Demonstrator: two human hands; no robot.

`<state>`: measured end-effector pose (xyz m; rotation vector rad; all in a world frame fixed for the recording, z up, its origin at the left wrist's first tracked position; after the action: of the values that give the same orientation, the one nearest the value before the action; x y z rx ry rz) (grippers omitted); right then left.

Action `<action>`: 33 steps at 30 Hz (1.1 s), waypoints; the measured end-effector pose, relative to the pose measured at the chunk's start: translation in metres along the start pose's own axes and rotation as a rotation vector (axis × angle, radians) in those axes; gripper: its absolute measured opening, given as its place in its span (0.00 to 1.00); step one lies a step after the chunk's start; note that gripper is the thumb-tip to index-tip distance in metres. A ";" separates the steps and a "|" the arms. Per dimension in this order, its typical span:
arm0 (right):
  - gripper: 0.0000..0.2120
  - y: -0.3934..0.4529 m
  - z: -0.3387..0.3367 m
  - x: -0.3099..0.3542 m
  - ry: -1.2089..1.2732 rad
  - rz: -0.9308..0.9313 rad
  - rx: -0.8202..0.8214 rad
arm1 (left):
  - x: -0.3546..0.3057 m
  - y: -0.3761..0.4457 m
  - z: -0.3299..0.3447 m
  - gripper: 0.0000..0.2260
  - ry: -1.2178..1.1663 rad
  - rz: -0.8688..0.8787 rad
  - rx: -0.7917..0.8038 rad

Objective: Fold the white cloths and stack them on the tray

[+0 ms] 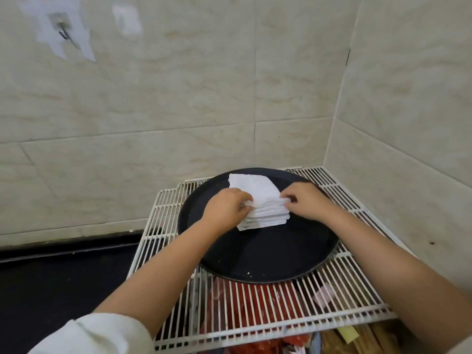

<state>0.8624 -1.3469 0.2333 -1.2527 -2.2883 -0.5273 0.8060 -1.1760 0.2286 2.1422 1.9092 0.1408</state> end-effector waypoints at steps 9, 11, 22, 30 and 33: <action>0.14 -0.014 -0.002 0.026 -0.174 -0.098 -0.005 | 0.021 -0.036 -0.001 0.20 0.201 -0.153 0.039; 0.15 -0.014 0.006 0.053 -0.181 -0.158 0.003 | 0.038 -0.054 -0.009 0.21 0.239 -0.239 0.069; 0.19 -0.039 0.167 0.346 -0.127 -0.689 0.165 | 0.200 -0.306 -0.146 0.17 0.503 -0.754 -0.019; 0.19 -0.156 0.335 0.617 0.128 -0.967 0.329 | 0.308 -0.613 -0.258 0.18 0.722 -1.142 0.024; 0.20 -0.201 0.390 0.693 0.149 -1.008 0.414 | 0.333 -0.710 -0.286 0.16 0.738 -1.288 0.053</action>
<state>0.2794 -0.7732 0.2928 0.1914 -2.5796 -0.3954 0.0954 -0.7408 0.2825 0.4918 3.2674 0.6428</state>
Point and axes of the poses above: each hand's wrist, its own y-axis towards the middle knuckle, its own z-axis out of the palm, x = y × z, the point moved 3 cm from there along y, towards the middle knuckle, and after that the axes turned 12 degrees about y, right-handed, at the moved point
